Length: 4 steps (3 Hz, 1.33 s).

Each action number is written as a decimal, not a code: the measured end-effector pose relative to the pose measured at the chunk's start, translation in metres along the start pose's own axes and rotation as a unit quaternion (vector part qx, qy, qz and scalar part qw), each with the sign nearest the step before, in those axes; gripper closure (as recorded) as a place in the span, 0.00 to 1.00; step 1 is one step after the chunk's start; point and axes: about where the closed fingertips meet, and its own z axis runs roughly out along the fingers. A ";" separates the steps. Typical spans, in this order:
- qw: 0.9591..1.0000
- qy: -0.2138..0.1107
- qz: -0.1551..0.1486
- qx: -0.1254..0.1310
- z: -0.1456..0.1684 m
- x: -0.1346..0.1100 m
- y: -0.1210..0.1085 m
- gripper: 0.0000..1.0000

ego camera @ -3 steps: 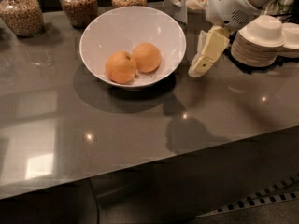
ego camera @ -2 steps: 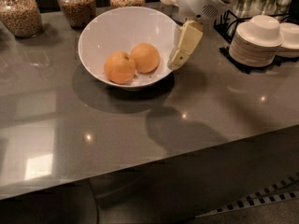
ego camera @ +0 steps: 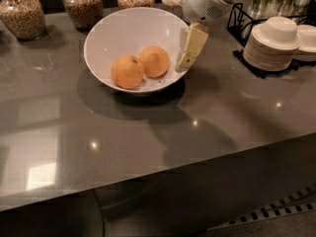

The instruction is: Pick orange from white bowl

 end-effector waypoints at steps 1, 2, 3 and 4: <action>0.998 0.009 -0.052 -0.018 0.022 0.004 -0.015 0.00; 0.995 0.008 -0.099 -0.034 0.044 0.006 -0.028 0.19; 0.991 0.004 -0.126 -0.046 0.061 0.007 -0.034 0.33; 0.987 0.005 -0.143 -0.067 0.080 0.010 -0.029 0.30</action>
Offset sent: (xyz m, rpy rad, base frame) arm 0.0637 0.0298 -0.0361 -0.1389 -0.0867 0.2779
